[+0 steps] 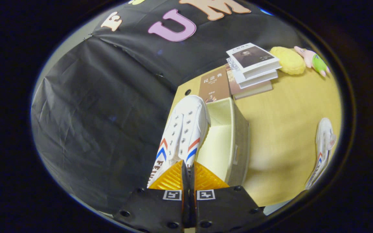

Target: Open the storage box then place both shoes into the box .Put the left shoe in first, then the right shoe, with the right side of both shoes facing outward in a uniform manner.

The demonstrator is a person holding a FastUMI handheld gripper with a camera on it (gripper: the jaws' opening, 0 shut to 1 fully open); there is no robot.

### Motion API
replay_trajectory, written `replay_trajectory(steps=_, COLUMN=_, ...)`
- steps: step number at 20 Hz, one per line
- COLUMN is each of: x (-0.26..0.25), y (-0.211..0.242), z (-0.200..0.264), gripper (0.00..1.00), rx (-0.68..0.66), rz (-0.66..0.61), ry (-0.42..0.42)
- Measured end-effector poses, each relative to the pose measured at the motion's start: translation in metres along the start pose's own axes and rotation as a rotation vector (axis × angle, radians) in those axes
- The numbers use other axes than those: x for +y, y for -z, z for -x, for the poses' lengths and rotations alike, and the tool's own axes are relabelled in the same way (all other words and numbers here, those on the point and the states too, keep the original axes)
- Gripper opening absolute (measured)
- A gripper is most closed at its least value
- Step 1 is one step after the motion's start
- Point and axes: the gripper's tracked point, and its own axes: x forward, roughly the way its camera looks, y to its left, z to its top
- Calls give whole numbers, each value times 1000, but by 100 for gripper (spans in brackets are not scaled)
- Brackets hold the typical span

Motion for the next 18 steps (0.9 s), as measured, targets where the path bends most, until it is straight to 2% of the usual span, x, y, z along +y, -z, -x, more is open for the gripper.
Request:
replay_trajectory(steps=13, x=-20, y=39, z=-90, gripper=3, rx=113, rz=2, ry=182)
replay_trajectory(steps=18, x=-27, y=53, z=-113, gripper=3, rx=163, rz=41, ry=266)
